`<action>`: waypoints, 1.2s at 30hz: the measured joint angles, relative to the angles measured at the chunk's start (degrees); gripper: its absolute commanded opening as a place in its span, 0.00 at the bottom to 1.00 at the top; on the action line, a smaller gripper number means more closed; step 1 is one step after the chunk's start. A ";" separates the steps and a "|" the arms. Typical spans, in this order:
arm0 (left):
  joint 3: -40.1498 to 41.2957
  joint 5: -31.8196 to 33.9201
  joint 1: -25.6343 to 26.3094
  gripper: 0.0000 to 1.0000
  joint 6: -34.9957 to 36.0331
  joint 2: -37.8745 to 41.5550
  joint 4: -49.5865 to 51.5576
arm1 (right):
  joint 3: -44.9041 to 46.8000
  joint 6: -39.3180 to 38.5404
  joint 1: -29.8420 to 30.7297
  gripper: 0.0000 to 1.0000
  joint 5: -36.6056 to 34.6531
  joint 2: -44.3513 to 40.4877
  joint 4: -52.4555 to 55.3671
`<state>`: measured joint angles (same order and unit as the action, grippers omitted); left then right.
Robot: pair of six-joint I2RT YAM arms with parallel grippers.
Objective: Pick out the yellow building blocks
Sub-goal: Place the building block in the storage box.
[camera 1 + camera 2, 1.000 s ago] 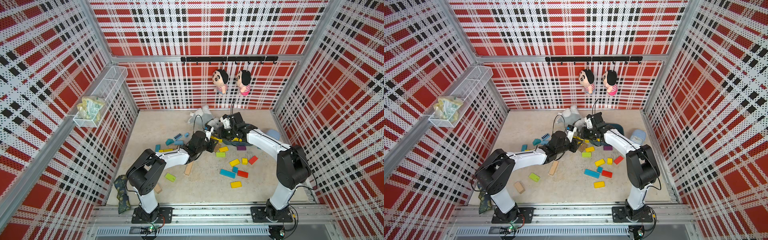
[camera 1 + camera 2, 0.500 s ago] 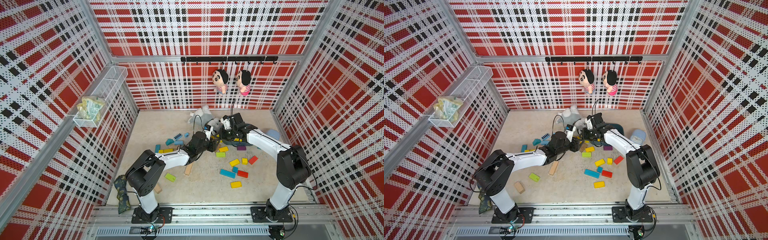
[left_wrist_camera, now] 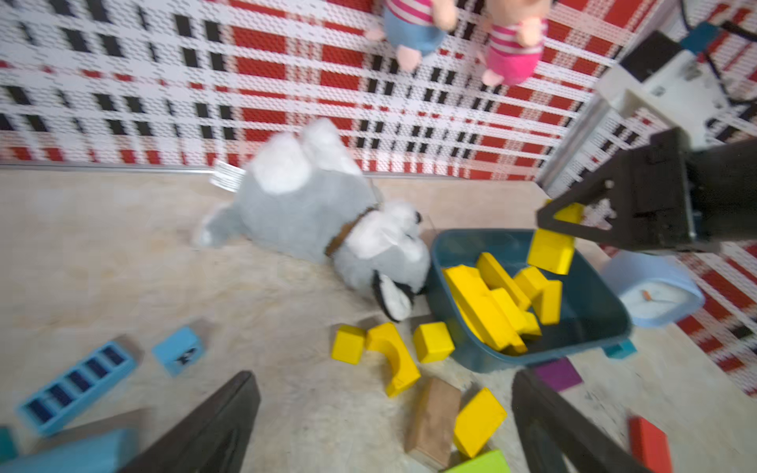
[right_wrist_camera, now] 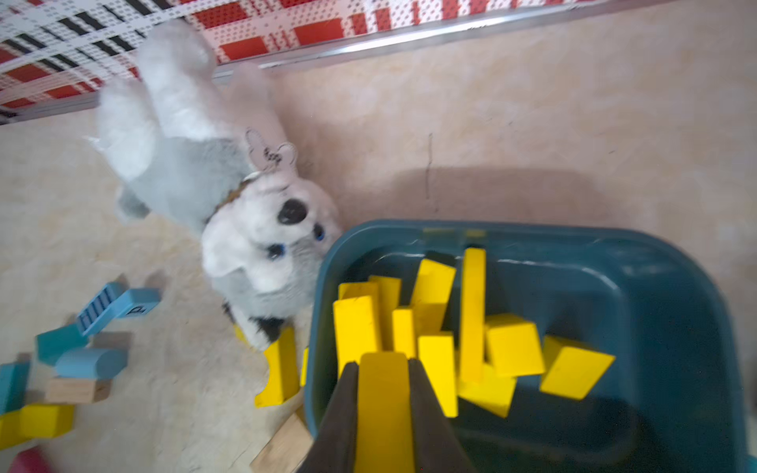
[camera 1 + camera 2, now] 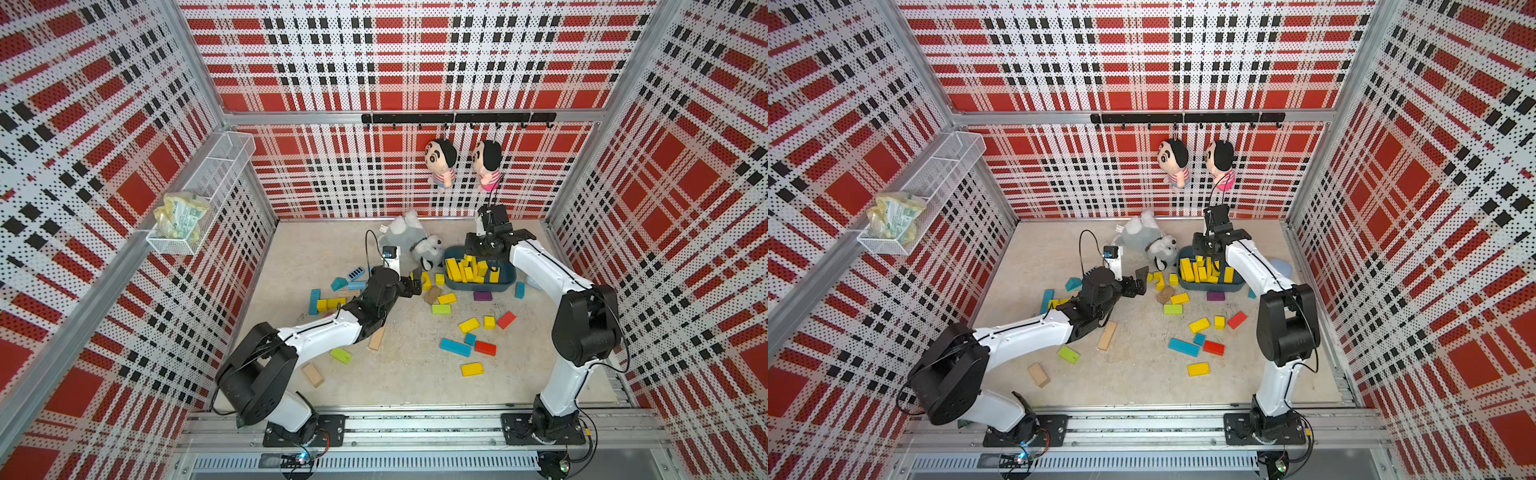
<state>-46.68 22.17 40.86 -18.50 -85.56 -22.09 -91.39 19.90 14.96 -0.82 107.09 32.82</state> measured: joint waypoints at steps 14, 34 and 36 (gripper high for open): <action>0.31 15.72 -8.35 0.98 -6.43 2.62 8.68 | -3.69 -6.40 -0.15 0.44 -8.37 9.75 6.67; 11.63 6.38 -15.02 0.99 -21.29 11.43 3.67 | -5.77 -5.29 17.64 0.49 -7.58 7.52 6.32; 11.63 6.27 -14.95 0.99 -21.70 11.43 3.48 | -7.30 -4.22 19.10 0.50 -6.05 8.50 6.71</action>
<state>-35.05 28.45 25.91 -40.21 -74.13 -18.61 -98.70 15.68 34.06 -6.87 115.59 39.53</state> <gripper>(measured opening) 0.993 0.496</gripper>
